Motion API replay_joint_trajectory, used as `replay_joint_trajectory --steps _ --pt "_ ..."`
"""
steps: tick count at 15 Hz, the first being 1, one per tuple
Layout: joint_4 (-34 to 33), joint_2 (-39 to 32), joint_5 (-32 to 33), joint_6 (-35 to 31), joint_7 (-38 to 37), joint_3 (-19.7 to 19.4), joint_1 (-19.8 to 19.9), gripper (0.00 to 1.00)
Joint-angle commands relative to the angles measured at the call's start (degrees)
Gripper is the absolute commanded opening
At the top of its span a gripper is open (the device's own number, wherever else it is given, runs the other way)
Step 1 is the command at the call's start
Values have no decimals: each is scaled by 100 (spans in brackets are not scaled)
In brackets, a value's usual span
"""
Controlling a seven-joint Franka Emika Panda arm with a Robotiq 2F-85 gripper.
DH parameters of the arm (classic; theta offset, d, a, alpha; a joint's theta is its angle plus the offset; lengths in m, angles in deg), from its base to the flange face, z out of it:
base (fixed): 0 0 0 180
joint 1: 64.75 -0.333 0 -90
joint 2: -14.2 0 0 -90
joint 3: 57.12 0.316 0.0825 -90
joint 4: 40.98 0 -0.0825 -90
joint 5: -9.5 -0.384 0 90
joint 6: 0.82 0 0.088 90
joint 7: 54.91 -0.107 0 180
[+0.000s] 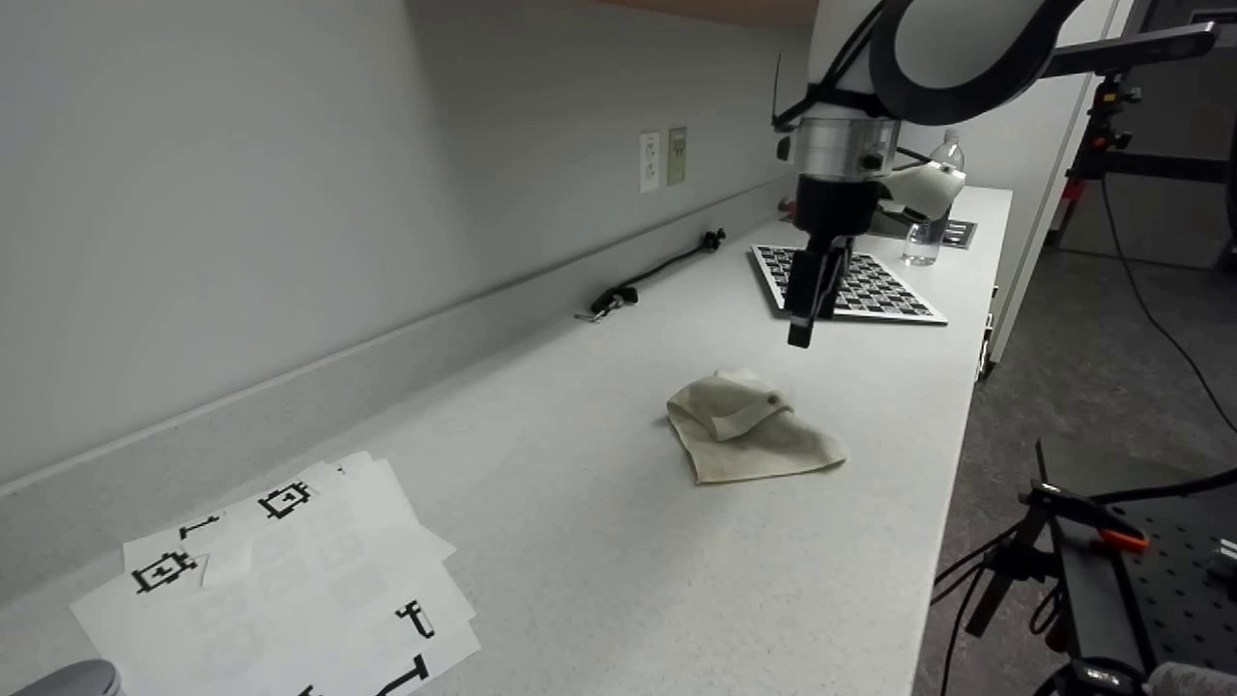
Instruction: Wipe the counter with the white cloth
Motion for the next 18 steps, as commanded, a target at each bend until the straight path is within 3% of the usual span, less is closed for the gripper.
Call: replay_joint_trajectory --steps 1,9,18 --pt "447 521 -399 -508 550 76 69 100" --pt "688 817 -834 -1008 1072 91 -58 100" --pt "483 570 -626 -840 843 109 -2 100"
